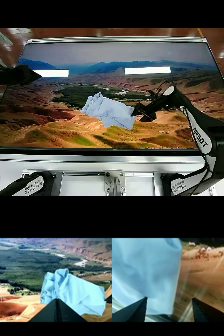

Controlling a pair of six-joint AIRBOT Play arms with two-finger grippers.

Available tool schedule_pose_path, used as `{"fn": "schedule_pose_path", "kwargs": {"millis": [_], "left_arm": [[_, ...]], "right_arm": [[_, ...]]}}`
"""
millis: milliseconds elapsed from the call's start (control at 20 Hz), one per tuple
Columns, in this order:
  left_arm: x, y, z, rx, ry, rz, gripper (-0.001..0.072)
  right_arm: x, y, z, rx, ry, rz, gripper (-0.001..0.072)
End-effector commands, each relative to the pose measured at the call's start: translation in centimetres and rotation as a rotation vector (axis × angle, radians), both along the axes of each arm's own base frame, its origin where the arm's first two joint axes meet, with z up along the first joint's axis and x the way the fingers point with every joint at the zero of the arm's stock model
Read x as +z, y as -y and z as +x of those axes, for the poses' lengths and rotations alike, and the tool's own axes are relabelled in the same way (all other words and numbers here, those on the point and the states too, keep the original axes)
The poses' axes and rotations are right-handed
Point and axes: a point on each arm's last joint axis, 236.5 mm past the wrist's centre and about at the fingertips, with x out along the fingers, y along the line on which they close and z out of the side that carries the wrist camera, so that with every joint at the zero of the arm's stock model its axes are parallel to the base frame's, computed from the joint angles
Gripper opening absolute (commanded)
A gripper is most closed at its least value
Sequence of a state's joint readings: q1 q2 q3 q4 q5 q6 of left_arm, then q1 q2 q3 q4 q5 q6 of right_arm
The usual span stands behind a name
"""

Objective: Fold the shirts.

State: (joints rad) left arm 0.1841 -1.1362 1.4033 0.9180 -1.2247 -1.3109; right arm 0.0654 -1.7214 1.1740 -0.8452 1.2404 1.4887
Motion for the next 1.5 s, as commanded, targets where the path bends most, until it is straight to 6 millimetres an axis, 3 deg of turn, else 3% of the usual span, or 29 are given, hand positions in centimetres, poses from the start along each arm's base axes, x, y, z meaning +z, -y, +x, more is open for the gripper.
{"fn": "schedule_pose_path", "kwargs": {"millis": [0, 100, 200, 300, 450, 500, 600, 750, 950, 1100, 1300, 1450], "left_arm": [[0.1, 0.1, 0.0, 0.007, -0.003, -0.012, 0.0039], [0.3, 0.4, 0.0, 0.003, -0.001, -0.027, 0.0039], [0.4, 0.6, 0.0, -0.001, 0.001, -0.037, 0.0040], [0.5, 0.6, 0.0, -0.001, 0.004, -0.041, 0.0039], [0.8, 0.9, 0.4, 0.002, 0.021, -0.045, 0.0040], [1.0, 1.1, 0.5, -0.001, 0.028, -0.049, 0.0039], [1.1, 1.6, 0.5, -0.010, 0.034, -0.052, 0.0040], [1.1, 2.4, 0.3, -0.029, 0.032, -0.052, 0.0040], [0.8, 2.9, -0.2, -0.051, 0.013, -0.052, 0.0040], [0.1, 3.4, -1.4, -0.089, -0.037, -0.049, 0.0040], [-0.2, 3.5, -1.8, -0.097, -0.058, -0.052, 0.0040], [-0.2, 3.6, -1.8, -0.091, -0.064, -0.059, 0.0040]], "right_arm": [[-1.0, -3.3, 1.3, -0.070, 0.041, 0.114, 0.0608], [1.4, -5.1, 3.0, -0.078, 0.117, 0.218, 0.0064], [6.5, -5.8, 5.1, -0.032, 0.262, 0.345, 0.0062], [13.0, -4.3, 7.8, -0.015, 0.422, 0.371, 0.0062], [22.3, 1.0, 10.7, -0.073, 0.589, 0.208, 0.0061], [24.3, 3.1, 10.8, -0.072, 0.625, 0.125, 0.0061], [26.5, 8.2, 10.1, -0.067, 0.632, -0.069, 0.0061], [26.6, 16.2, 8.5, -0.108, 0.574, -0.248, 0.0062], [24.1, 28.3, 6.4, -0.280, 0.465, -0.443, 0.0062], [21.9, 36.4, 2.9, -0.387, 0.337, -0.584, 0.0061], [16.9, 42.6, -4.2, -0.469, 0.097, -0.635, 0.0061], [11.7, 44.0, -10.7, -0.583, -0.105, -0.548, 0.0061]]}}
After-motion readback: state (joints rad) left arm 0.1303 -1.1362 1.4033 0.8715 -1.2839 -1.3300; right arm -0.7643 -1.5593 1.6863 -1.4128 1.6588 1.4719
